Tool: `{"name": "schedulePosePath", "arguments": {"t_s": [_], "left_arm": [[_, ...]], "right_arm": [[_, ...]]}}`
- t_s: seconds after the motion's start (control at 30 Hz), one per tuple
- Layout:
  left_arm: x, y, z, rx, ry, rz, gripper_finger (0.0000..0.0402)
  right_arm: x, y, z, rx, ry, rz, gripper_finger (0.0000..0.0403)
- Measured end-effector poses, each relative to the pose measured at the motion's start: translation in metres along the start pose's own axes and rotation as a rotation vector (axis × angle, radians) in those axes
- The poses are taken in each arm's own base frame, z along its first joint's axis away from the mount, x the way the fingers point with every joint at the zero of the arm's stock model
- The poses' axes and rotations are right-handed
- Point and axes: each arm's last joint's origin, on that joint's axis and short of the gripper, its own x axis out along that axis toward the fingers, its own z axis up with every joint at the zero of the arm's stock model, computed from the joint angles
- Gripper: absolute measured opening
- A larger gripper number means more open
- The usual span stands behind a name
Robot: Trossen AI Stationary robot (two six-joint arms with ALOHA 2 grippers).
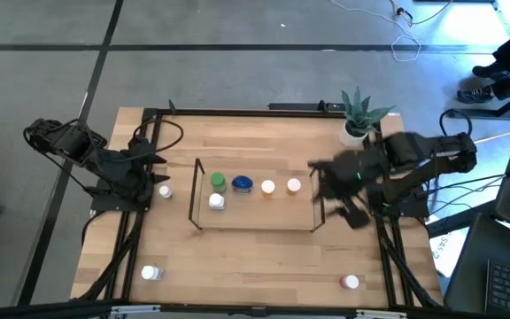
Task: Pick and place medicine bottles onto shelf by color
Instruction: Put the pink pill bottle on the shelf
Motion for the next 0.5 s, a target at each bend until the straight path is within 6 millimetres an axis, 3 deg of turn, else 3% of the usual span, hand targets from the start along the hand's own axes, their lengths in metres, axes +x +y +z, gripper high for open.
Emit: {"name": "schedulePosePath", "arguments": {"t_s": [0.27,0.5], "left_arm": [[0.0,0.0,0.0,0.086,0.0,0.0,0.0255],[0.0,0.0,0.0,0.107,0.001,-0.001,0.0255]], "right_arm": [[0.021,0.04,-0.009,0.196,0.189,0.072,0.0213],[0.041,0.061,-0.016,0.203,0.337,0.08,0.0213]]}}
